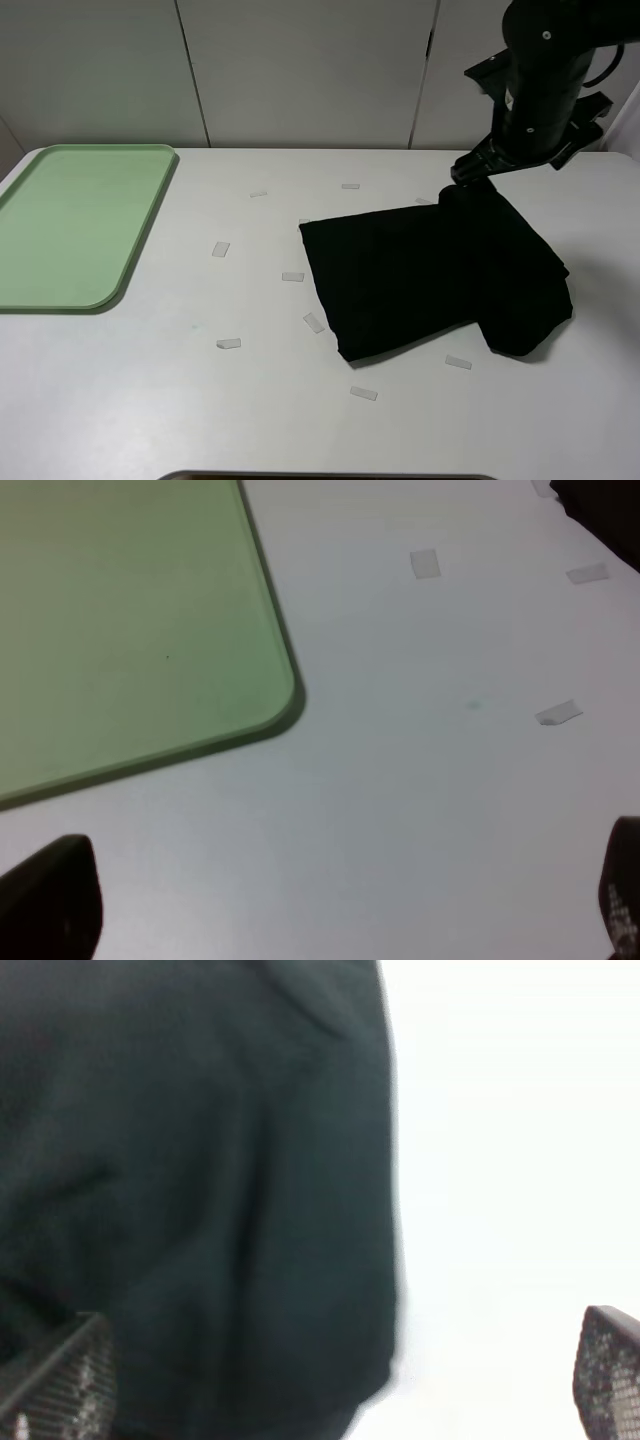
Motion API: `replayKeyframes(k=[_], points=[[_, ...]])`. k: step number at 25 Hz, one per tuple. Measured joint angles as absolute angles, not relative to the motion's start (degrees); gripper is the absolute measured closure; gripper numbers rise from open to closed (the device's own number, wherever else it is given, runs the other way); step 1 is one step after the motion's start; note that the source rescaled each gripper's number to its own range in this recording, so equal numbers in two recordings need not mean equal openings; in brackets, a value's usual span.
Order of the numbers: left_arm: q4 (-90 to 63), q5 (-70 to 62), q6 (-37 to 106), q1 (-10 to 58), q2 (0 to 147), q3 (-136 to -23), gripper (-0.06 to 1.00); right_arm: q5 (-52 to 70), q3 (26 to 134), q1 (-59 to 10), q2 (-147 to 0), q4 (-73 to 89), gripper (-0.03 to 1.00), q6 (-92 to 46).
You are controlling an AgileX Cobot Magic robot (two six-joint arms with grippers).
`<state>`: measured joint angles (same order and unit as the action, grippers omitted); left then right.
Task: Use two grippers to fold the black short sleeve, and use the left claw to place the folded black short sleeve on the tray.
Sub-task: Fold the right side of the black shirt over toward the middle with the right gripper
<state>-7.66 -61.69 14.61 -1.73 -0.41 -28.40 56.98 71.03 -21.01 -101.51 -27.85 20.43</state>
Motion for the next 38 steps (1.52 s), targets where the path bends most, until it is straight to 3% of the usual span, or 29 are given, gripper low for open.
replayKeyframes(k=[4,12,21,30,38], points=[[-7.7,-61.7,14.6,-1.7,-0.4,-28.4,-0.05,55.9,70.1,-15.4,-101.4,-27.9,-0.03,20.5],[-7.7,-61.7,14.6,-1.7,-0.4,-28.4,-0.05,41.8,64.7,-7.2,-103.4,-25.6,-0.03,18.4],[-7.7,-61.7,14.6,-1.7,-0.4,-28.4,-0.05,34.8,64.4,-10.4,-110.5,-12.5,-0.03,8.4],[-7.7,-61.7,14.6,-1.7,-0.4,-28.4,-0.05,33.1,64.4,-15.5,-113.8,-10.6,-0.03,7.0],[-7.7,-61.7,14.6,-1.7,-0.4,-28.4,-0.05,37.0,64.4,-15.5,-102.8,-9.7,-0.03,6.8]])
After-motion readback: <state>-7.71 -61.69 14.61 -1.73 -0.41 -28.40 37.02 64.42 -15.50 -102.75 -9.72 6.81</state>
